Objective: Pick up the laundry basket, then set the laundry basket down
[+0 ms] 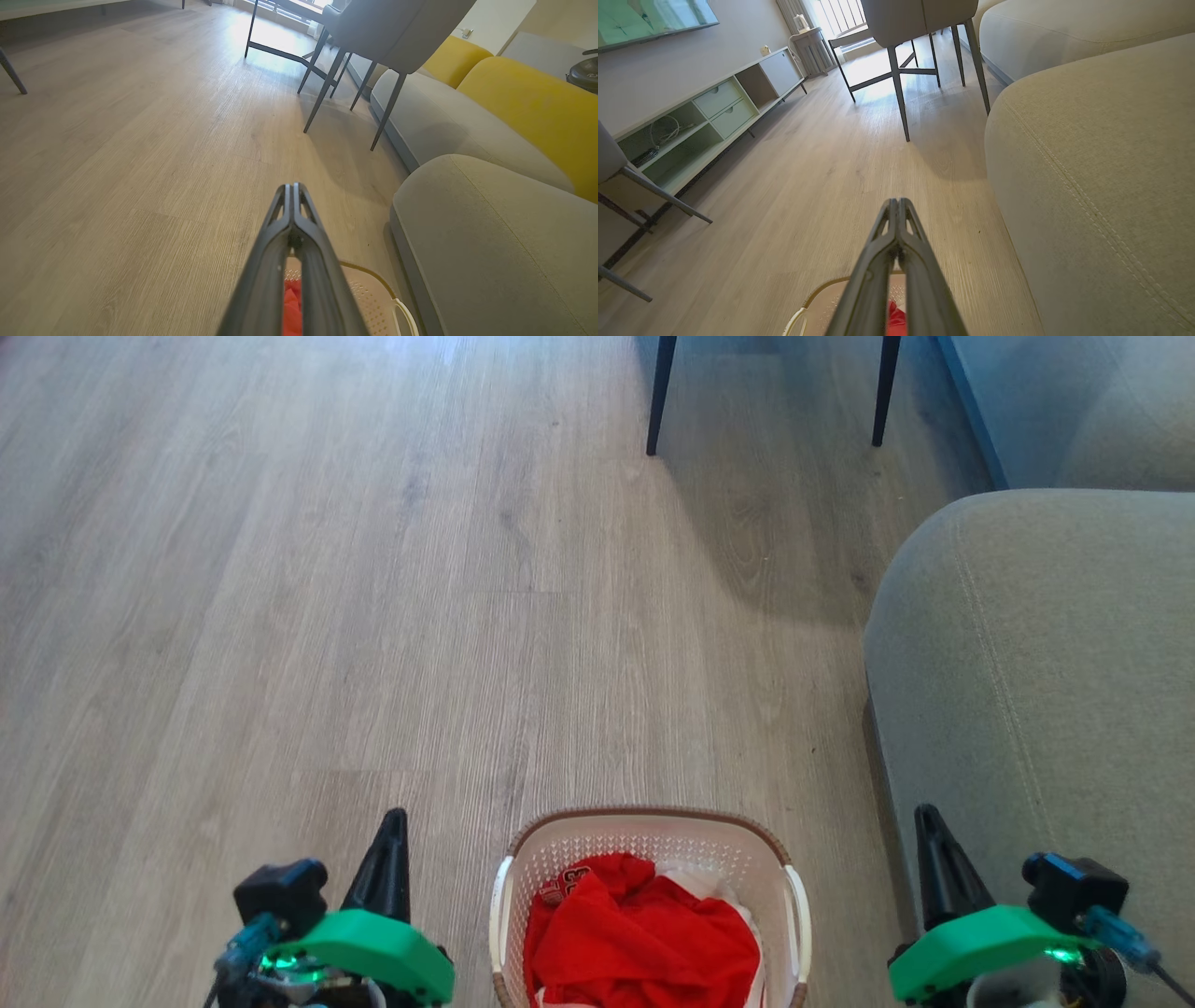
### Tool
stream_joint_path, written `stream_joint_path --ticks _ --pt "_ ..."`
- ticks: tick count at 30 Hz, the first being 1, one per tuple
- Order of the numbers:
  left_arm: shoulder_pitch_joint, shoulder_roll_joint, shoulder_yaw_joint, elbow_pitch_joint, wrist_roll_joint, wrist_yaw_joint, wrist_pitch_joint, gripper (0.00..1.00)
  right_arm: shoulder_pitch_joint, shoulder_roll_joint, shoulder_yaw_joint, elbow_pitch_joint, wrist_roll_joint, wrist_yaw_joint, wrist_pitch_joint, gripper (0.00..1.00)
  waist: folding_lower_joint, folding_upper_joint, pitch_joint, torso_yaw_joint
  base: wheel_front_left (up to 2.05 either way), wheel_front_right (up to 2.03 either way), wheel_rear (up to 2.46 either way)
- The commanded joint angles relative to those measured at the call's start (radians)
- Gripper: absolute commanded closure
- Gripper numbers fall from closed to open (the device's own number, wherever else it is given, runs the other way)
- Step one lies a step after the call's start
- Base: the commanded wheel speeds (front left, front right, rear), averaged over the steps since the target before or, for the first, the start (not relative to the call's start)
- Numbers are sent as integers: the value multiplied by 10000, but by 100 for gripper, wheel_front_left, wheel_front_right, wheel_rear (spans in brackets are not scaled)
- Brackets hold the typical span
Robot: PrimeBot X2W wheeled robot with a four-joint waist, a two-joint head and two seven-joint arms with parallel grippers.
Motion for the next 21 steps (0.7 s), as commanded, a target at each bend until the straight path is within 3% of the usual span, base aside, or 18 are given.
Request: stream_joint_path --ticks 1,21 --pt "-537 65 180 -303 -303 -96 48 100 -551 -111 -88 -262 323 10 64 100 0 0 8 -17 0 0 0" --pt "-711 145 703 -268 -2510 -356 553 100 -793 -183 -337 -109 2534 19 565 100 0 0 98 -217 0 0 0"
